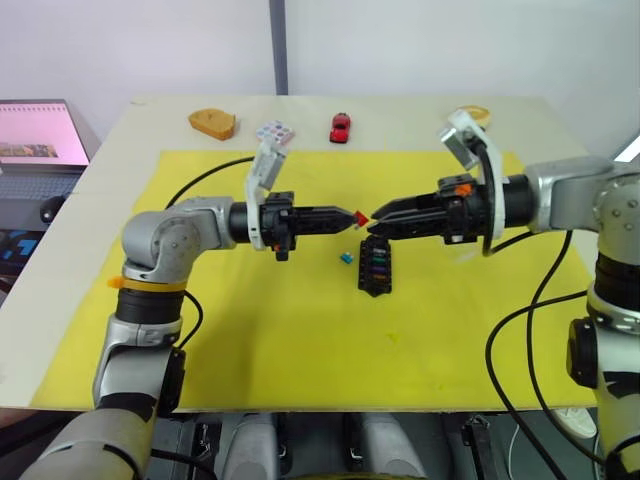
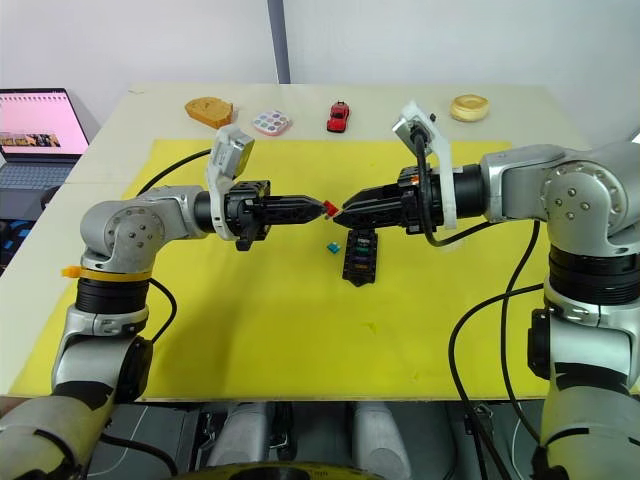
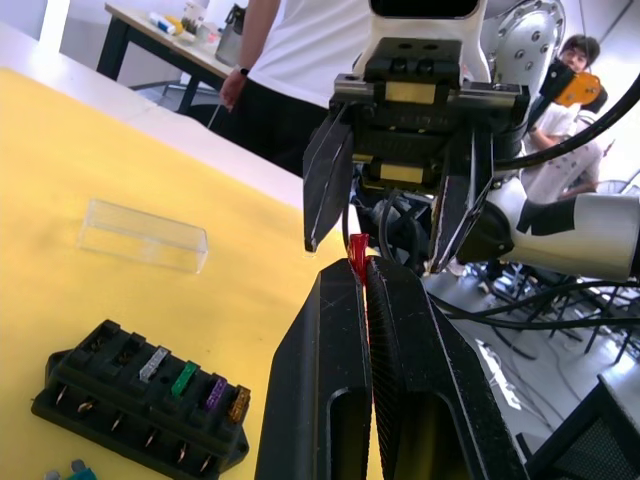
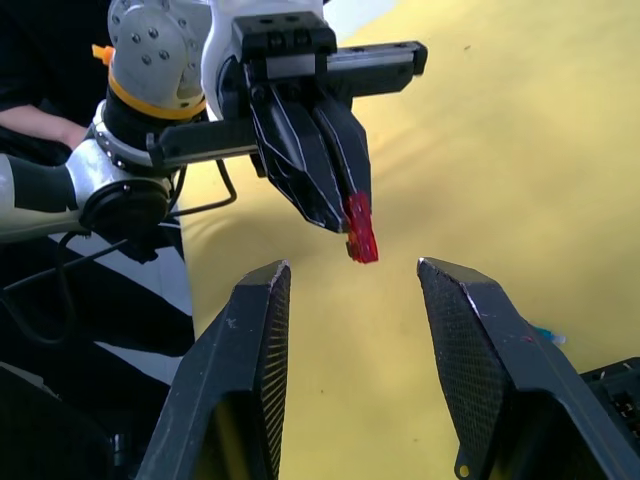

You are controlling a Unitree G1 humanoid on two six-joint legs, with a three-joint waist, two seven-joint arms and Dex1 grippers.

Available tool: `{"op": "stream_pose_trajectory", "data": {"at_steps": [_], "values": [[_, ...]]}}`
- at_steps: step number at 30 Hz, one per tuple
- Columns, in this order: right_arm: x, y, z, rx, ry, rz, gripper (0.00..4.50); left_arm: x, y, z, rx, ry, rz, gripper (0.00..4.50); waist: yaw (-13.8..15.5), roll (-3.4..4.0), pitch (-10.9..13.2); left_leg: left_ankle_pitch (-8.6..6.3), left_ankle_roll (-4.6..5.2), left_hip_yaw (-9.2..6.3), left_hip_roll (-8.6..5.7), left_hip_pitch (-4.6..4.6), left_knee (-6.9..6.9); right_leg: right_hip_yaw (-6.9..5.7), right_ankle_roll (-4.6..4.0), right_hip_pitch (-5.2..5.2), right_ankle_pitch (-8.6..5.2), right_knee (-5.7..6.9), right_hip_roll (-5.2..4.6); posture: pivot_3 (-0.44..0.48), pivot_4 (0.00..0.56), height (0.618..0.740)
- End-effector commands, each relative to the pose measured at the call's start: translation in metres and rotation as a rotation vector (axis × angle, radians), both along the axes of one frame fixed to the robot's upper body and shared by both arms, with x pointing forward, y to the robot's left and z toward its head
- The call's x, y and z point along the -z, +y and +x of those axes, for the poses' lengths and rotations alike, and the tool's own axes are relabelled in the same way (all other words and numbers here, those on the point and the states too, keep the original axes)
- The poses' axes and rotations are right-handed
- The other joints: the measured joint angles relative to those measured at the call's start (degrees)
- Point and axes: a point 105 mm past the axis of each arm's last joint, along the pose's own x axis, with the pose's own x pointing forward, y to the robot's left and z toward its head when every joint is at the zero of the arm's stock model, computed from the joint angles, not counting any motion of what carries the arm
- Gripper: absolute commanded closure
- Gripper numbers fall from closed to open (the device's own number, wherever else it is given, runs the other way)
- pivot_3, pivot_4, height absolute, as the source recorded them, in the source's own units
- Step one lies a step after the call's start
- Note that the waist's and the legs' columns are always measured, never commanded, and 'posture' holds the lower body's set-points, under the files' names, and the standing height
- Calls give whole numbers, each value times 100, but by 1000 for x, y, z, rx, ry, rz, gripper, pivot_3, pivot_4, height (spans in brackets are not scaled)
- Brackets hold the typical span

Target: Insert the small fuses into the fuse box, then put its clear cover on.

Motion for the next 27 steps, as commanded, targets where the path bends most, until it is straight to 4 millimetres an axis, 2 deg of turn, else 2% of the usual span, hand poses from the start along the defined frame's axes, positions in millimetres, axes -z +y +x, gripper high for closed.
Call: {"op": "stream_pose_trajectory", "data": {"at_steps": [1,18,19,21,22,23,27], "values": [[-14,3,-4,-19,-43,35,2361,-11,-1,-3,23,-46,-24,4500,-1,0,0,0,0,0,0,0,0,0,0,0,0,0,0,0,150,740],[-16,7,-4,-36,-38,45,2361,-9,-2,-4,16,-46,-18,4500,0,0,0,0,0,0,0,0,0,0,1,0,1,-1,1,0,150,740],[-16,7,-4,-36,-38,44,2908,-9,-2,-4,16,-46,-17,4500,0,0,0,0,0,0,0,0,0,0,1,0,1,-1,1,0,150,740],[-16,7,-5,-37,-38,43,3631,-9,-2,-4,15,-46,-18,4500,0,0,0,0,0,0,0,0,0,0,1,0,1,-1,1,0,150,740],[-16,7,-5,-36,-38,41,4160,-9,-2,-3,14,-47,-18,4500,0,0,0,0,0,0,0,0,0,0,1,0,1,-1,1,0,150,740],[-15,7,-5,-36,-38,39,4428,-9,-2,-3,14,-47,-18,4500,-1,0,0,0,0,0,0,0,0,0,1,0,1,-1,1,0,150,740],[-16,7,-5,-38,-39,41,4428,-9,-2,-3,12,-46,-17,4500,-1,0,0,0,0,0,0,0,0,0,1,0,1,-1,1,0,150,740]]}}
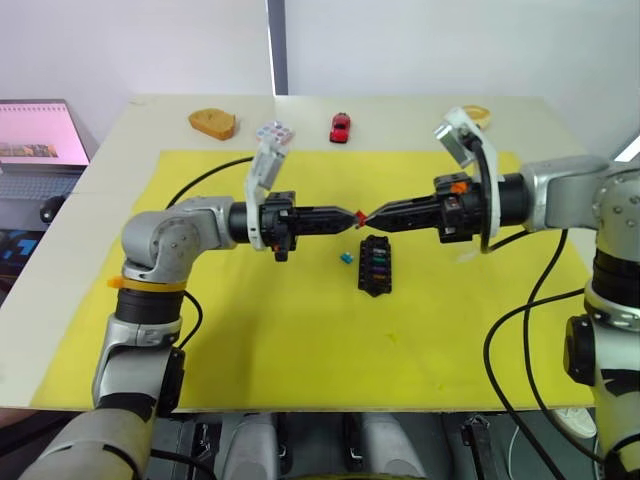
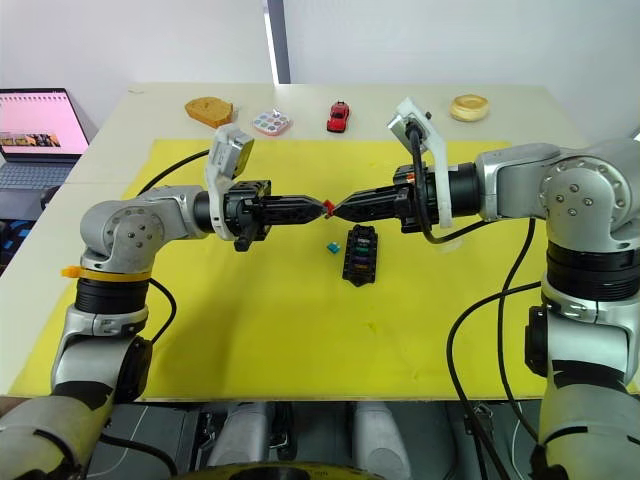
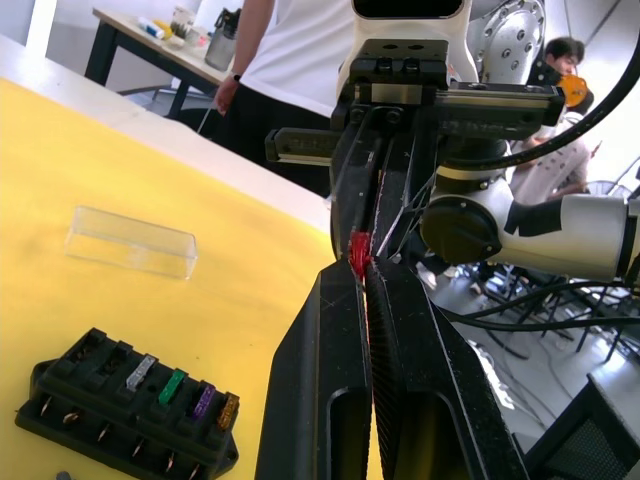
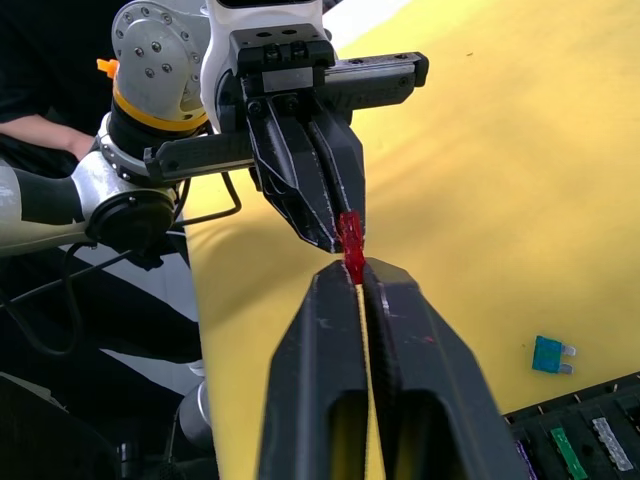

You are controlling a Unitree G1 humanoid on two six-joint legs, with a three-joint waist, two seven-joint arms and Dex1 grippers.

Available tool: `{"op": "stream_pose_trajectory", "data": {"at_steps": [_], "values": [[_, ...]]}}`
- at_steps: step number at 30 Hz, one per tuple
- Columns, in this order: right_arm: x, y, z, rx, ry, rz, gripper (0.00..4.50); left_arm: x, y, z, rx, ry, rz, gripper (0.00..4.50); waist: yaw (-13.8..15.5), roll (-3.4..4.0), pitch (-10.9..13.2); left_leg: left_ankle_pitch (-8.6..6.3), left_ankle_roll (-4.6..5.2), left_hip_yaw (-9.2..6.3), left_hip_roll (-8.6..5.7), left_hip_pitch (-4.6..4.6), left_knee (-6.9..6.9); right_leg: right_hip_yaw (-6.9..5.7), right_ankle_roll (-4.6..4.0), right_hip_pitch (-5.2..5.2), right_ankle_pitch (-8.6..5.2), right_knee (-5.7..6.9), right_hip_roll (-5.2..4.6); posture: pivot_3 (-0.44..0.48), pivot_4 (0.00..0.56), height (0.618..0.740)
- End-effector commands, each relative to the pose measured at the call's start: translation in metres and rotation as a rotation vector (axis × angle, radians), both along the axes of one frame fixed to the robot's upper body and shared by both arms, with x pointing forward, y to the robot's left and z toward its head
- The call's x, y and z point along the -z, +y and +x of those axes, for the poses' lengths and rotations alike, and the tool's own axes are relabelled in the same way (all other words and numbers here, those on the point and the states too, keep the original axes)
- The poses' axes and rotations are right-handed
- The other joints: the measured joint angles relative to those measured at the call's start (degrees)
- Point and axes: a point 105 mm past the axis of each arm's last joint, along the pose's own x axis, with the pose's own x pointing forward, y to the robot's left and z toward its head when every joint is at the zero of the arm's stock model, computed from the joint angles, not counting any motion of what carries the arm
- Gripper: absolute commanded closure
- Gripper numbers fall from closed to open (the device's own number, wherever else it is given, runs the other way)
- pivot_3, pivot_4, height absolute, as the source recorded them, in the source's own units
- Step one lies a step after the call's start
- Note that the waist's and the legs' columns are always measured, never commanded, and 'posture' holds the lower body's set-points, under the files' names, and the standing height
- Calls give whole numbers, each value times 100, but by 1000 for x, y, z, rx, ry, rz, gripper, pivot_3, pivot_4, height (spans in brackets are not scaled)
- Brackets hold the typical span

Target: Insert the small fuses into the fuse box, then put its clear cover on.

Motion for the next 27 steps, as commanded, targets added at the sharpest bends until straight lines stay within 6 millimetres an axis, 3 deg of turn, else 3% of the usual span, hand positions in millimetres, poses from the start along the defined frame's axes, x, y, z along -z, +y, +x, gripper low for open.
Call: {"op": "stream_pose_trajectory", "data": {"at_steps": [1,6,9,13,16,21,27], "values": [[-14,3,-5,-33,-51,25,4428,-8,-1,-2,4,-46,-8,4500,0,0,0,0,0,0,0,0,0,0,0,0,0,0,0,0,150,740],[-15,4,-4,-28,-70,7,4428,0,-3,2,-23,-68,48,4500,1,0,0,0,0,0,0,0,0,0,0,0,0,0,0,0,150,740],[-16,1,2,-3,-160,-87,4500,12,-3,12,-68,-138,128,3533,5,1,1,0,0,0,0,0,0,0,0,0,0,-1,0,0,150,740],[-2,-17,22,2,-340,-378,4500,33,-7,25,-79,-271,257,1428,8,4,3,-1,1,4,-5,-2,-3,0,-1,-5,-1,-9,1,0,150,740],[10,-26,34,-41,-380,-516,4500,49,-12,36,-68,-346,336,37,-2,3,3,-2,3,11,-6,-3,-3,3,-3,-7,-2,-15,3,0,150,740],[26,-28,49,-124,-404,-664,4500,59,-21,49,-31,-394,380,37,3,3,3,-2,3,20,-3,-27,-1,11,-1,-37,-1,-8,10,0,150,740],[37,-23,61,-157,-400,-714,4500,68,-24,53,16,-428,414,37,5,4,3,2,-2,19,4,-62,1,9,2,-76,1,2,21,0,150,740]]}}
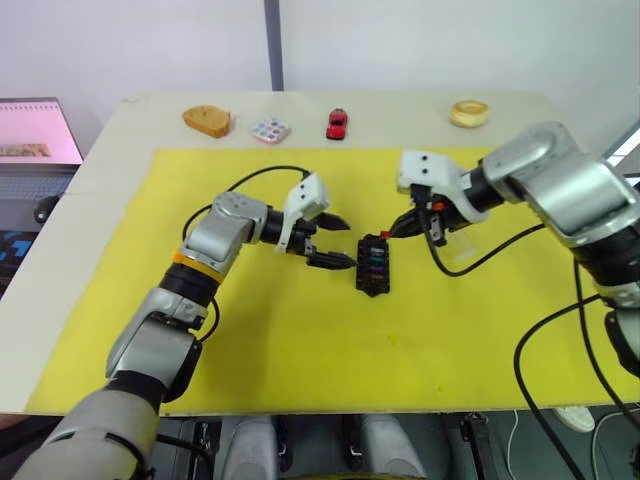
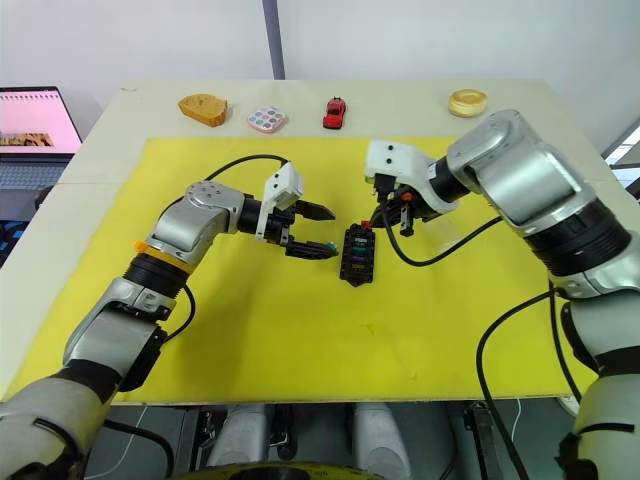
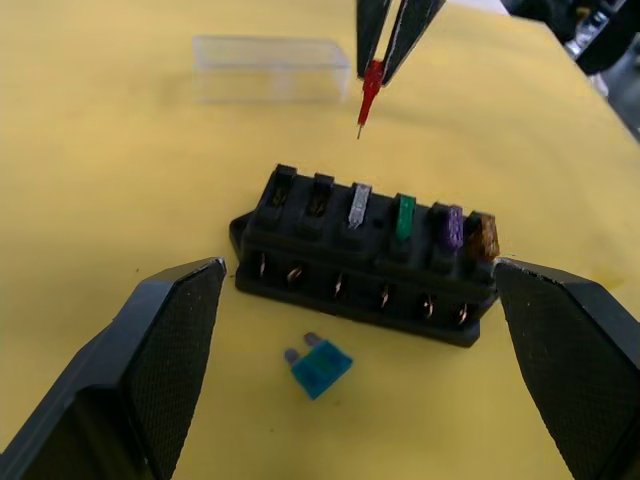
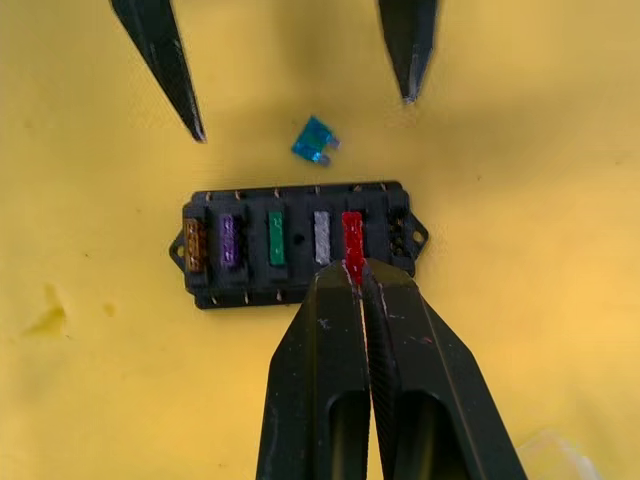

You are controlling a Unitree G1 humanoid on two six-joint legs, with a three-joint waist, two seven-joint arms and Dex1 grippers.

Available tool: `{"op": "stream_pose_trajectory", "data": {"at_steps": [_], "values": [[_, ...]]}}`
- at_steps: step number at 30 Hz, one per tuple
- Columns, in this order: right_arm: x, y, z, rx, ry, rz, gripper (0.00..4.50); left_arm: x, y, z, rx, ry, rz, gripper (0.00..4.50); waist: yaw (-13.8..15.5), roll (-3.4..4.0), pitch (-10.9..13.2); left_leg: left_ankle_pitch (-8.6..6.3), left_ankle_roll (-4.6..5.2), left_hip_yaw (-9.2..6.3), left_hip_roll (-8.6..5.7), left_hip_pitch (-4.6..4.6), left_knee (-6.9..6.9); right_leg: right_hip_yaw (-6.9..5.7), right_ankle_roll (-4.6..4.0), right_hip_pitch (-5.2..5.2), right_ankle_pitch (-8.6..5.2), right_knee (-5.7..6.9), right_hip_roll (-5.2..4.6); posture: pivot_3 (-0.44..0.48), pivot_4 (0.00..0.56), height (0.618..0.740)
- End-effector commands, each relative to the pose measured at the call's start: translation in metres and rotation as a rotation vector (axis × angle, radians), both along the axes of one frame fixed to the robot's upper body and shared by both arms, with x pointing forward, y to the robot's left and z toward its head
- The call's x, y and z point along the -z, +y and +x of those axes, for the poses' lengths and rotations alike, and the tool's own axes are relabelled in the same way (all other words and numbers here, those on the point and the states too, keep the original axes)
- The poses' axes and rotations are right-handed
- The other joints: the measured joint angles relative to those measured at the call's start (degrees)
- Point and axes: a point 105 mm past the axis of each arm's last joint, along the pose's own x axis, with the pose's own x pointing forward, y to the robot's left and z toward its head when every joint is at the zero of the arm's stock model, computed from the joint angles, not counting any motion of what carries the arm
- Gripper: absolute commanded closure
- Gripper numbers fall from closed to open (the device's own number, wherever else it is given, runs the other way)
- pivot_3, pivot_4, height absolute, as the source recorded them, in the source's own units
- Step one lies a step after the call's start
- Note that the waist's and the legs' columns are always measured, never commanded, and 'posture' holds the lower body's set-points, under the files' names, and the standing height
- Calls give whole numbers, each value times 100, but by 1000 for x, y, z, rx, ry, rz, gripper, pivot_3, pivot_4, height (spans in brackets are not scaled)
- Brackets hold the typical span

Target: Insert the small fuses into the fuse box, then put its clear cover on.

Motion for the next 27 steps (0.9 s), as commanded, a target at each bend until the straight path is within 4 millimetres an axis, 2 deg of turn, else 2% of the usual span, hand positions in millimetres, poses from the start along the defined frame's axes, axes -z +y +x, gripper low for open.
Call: {"op": "stream_pose_trajectory", "data": {"at_steps": [1,5,27], "values": [[-11,1,6,-10,-47,-12,4500,-7,-2,1,43,-58,12,37,4,1,1,0,0,0,0,-5,0,-1,0,-5,0,0,0,0,150,740],[-10,8,6,-26,-40,-1,4500,-3,-4,2,48,-59,15,37,6,1,1,1,-2,1,-1,-12,6,-1,1,-8,1,0,-4,0,150,740],[5,2,11,6,-47,-36,4500,0,-6,0,61,-74,19,37,8,1,0,3,-4,-1,-2,-15,12,-1,9,-8,6,6,-5,0,150,740]]}}
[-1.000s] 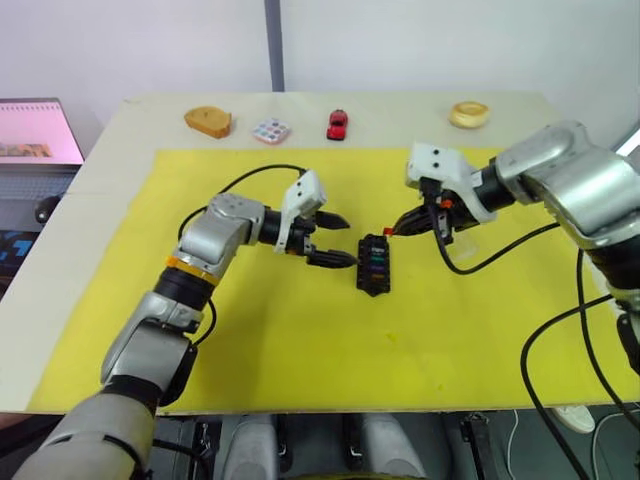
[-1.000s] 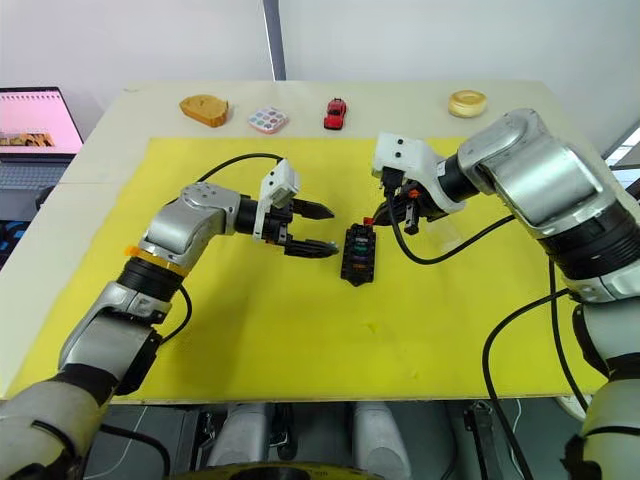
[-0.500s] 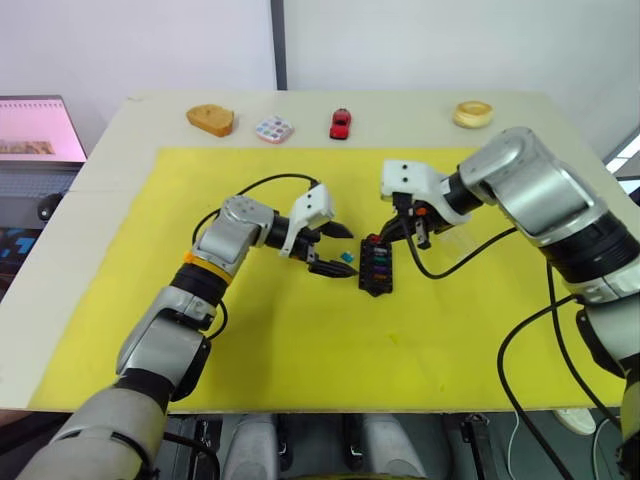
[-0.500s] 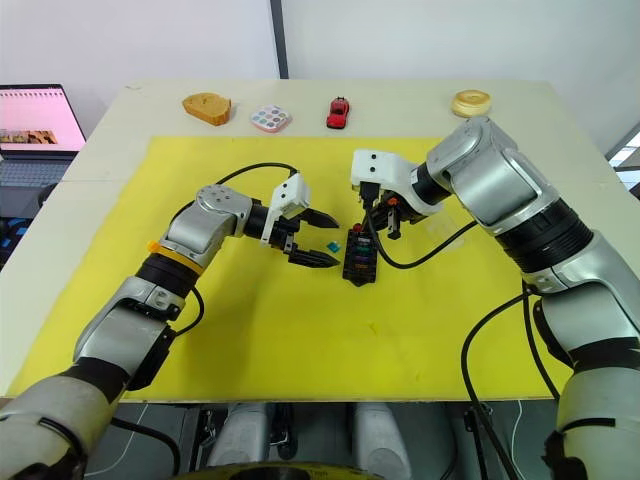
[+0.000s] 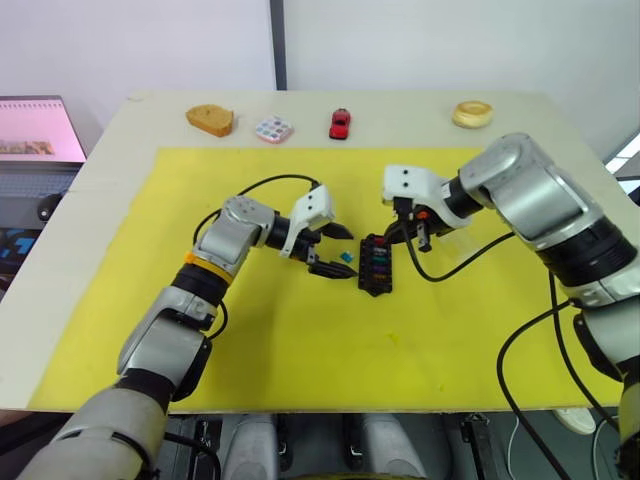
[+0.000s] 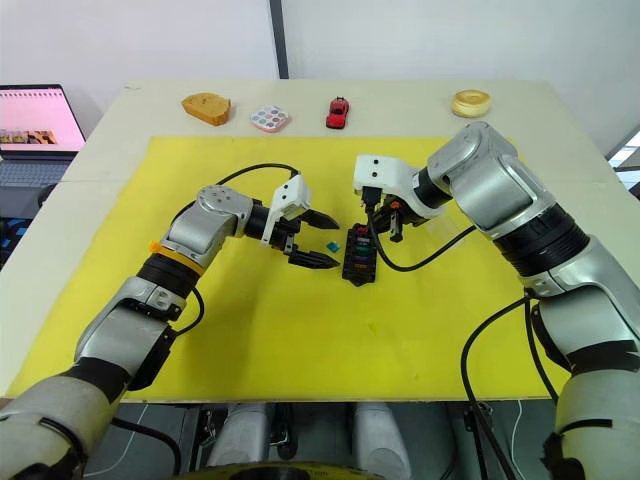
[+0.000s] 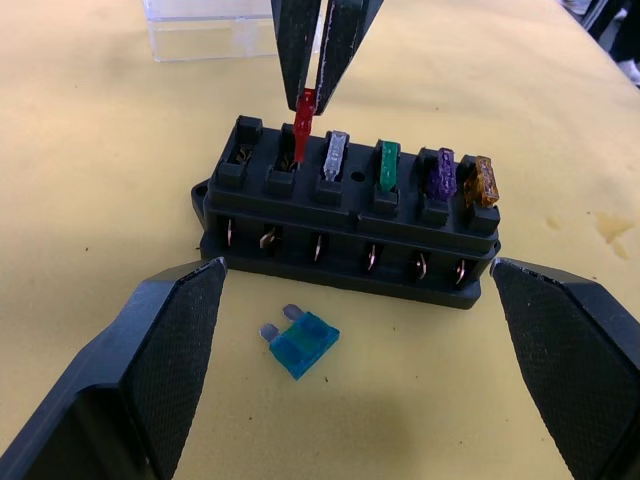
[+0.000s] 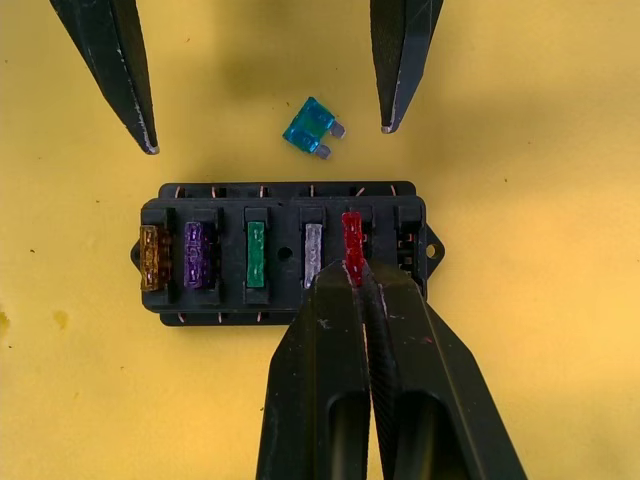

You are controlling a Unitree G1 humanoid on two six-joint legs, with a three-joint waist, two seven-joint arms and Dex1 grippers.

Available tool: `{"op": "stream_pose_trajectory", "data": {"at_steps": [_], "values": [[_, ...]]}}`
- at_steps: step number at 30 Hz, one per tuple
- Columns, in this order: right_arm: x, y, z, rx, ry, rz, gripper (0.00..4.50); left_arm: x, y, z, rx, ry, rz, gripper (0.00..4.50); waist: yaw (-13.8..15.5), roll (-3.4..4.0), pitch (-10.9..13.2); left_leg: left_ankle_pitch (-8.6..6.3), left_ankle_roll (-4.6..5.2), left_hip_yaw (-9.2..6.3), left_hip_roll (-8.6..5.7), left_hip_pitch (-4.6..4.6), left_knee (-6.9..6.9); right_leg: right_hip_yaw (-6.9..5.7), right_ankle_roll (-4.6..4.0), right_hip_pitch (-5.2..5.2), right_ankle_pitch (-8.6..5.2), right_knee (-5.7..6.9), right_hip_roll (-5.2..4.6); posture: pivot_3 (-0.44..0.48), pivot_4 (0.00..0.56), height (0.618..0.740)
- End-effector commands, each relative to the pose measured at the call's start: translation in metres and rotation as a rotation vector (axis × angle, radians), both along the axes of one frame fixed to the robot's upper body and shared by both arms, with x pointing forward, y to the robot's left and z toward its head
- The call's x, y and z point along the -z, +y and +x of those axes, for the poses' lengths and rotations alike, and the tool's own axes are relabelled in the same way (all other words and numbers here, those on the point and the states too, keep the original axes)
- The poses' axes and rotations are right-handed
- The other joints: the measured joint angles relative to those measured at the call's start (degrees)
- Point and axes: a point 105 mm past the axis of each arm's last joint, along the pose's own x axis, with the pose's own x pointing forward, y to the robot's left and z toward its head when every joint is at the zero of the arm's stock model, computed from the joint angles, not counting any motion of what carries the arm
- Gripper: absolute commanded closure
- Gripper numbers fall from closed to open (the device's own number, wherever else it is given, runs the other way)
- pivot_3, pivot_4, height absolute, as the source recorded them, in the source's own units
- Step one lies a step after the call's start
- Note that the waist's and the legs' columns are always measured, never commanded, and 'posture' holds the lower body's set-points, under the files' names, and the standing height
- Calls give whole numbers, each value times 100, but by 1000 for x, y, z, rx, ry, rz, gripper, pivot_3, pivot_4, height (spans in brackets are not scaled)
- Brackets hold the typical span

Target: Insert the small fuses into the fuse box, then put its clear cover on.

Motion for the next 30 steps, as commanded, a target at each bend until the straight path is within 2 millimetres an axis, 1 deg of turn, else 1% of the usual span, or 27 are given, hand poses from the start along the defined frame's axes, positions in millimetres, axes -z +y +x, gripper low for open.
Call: {"op": "stream_pose_trajectory", "data": {"at_steps": [1,6,8,16,20,24,30], "values": [[-10,-1,4,8,-56,16,4500,-10,-2,0,15,-48,-20,37,1,0,0,0,0,0,0,0,0,0,0,0,0,0,0,0,150,740],[-8,-2,5,11,-57,12,4500,-9,-1,-1,15,-47,-19,37,3,0,0,1,-2,0,0,0,1,0,0,0,0,1,0,0,150,740],[-8,-2,4,11,-57,13,4500,-8,-1,-1,16,-47,-18,37,1,0,0,20,-35,0,0,0,1,0,0,0,0,1,0,0,150,740],[-4,-1,7,21,-51,18,4500,-3,-4,-6,36,-45,-11,37,-1,0,0,22,-38,-1,0,0,1,0,0,0,0,4,1,0,150,740],[2,0,5,37,-21,24,4500,1,-6,-9,46,-44,-2,37,0,1,-1,23,-39,-2,0,0,1,-1,0,0,0,5,1,0,150,740],[14,-1,4,69,26,37,4500,5,-8,-11,51,-47,5,37,-1,2,-1,23,-40,-2,0,1,1,-1,0,1,0,7,1,0,150,740],[26,-3,5,95,66,45,4500,8,-11,-11,57,-58,18,37,1,3,-2,24,-40,-2,0,4,1,-1,0,4,0,7,1,0,150,740]]}}
